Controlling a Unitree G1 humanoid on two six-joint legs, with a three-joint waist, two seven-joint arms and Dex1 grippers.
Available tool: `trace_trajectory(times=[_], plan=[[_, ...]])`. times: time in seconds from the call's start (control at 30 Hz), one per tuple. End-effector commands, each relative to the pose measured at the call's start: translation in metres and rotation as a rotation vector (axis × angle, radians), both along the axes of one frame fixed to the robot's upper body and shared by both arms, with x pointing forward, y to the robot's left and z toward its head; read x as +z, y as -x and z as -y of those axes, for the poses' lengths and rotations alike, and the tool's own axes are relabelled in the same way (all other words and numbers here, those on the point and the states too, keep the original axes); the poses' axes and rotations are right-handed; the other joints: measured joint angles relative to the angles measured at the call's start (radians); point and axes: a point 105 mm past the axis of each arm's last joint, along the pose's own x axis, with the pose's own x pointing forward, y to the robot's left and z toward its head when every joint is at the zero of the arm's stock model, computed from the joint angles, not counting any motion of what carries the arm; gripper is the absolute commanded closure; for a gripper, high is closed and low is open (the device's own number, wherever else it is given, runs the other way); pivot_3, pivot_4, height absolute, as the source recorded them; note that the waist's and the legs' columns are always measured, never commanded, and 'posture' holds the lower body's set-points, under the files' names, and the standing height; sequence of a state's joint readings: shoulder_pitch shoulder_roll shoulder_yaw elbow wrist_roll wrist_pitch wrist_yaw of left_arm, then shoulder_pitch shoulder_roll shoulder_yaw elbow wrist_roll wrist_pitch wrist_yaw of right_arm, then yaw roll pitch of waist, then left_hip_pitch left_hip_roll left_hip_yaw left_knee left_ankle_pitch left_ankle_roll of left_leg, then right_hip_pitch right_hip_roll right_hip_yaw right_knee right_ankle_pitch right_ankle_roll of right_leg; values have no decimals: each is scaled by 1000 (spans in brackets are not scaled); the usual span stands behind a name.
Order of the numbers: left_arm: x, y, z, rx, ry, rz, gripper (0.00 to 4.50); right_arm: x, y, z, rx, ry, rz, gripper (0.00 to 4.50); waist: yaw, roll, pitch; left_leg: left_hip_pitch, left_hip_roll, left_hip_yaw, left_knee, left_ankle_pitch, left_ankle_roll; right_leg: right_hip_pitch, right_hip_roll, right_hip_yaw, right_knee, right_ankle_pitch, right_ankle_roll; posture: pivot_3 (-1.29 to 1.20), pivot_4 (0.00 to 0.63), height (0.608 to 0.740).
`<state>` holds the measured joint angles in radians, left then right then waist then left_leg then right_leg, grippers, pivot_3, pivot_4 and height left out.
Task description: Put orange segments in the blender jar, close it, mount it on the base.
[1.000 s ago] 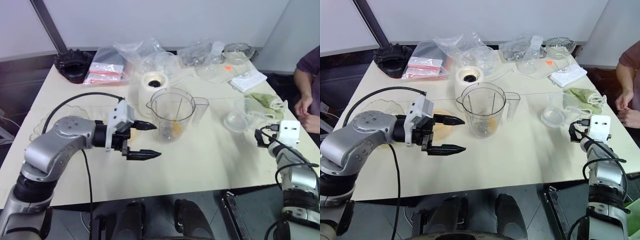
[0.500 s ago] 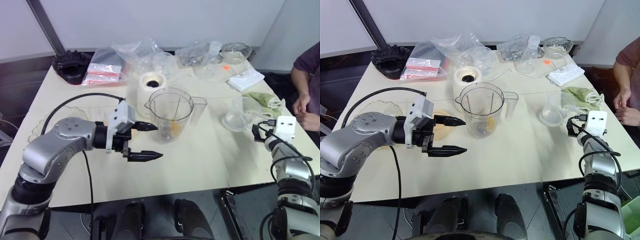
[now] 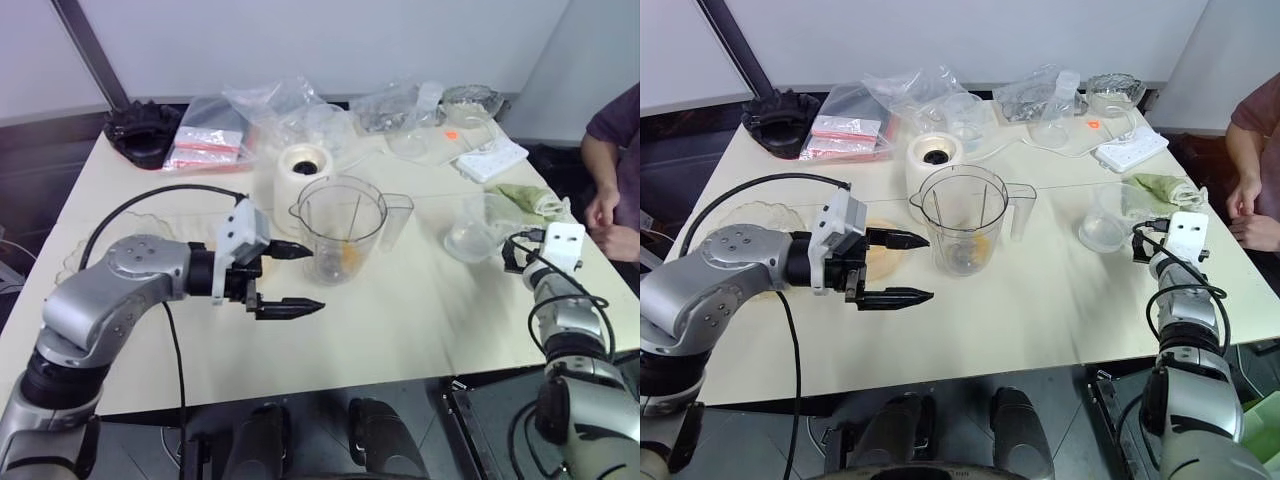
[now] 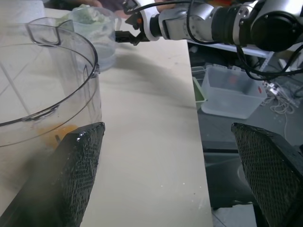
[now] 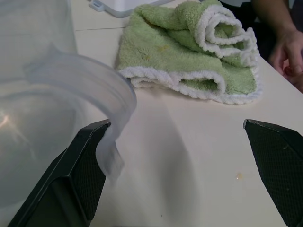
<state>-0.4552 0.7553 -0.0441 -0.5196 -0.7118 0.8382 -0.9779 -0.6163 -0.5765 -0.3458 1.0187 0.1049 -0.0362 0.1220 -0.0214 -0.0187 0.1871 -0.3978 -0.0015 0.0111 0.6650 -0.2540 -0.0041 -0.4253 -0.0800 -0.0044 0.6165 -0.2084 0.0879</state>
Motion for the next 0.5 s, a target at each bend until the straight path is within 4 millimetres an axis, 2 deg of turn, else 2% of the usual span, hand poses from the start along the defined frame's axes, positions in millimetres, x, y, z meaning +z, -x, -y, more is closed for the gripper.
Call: trace_trajectory(times=[0.03, 0.13, 0.2, 0.33, 0.47, 0.5], plan=[[11, 4, 0, -9, 13, 47, 47, 20, -6, 8, -21, 46, 50, 0, 0, 0, 0, 0, 0, 1, 0, 0, 0, 0, 0, 0, 0, 0, 0, 0, 150, 740], [10, 6, -1, -11, 10, 40, 47, 20, -9, 5, -11, 45, 51, 0, -3, 0, 0, 0, 0, 2, 0, 0, 0, 0, 0, 1, 0, 0, 0, 0, 150, 740], [10, 6, -1, -11, 8, 38, 0, 21, -11, 4, -8, 44, 55, 529, -6, 0, 0, 0, 0, 2, 0, 0, 0, 0, 0, 1, 0, 0, 0, 0, 150, 740], [11, 6, -2, -10, 12, 33, 0, 22, -14, 0, 5, 45, 61, 2313, -12, 0, 0, 0, 0, 2, 0, 0, 0, 0, 0, 2, 0, 0, 0, 0, 150, 740], [12, 5, -3, -5, 19, 29, 0, 21, -15, -2, 11, 43, 62, 4475, -17, 0, 0, 0, 0, 3, -1, 0, 0, 0, 0, 2, -1, 0, 0, 0, 150, 740], [12, 5, -3, -3, 20, 29, 0, 21, -15, -2, 11, 42, 63, 4475, -19, 0, 0, 0, 0, 3, -1, 0, 0, 0, 0, 2, -1, 0, 0, 0, 150, 740]])
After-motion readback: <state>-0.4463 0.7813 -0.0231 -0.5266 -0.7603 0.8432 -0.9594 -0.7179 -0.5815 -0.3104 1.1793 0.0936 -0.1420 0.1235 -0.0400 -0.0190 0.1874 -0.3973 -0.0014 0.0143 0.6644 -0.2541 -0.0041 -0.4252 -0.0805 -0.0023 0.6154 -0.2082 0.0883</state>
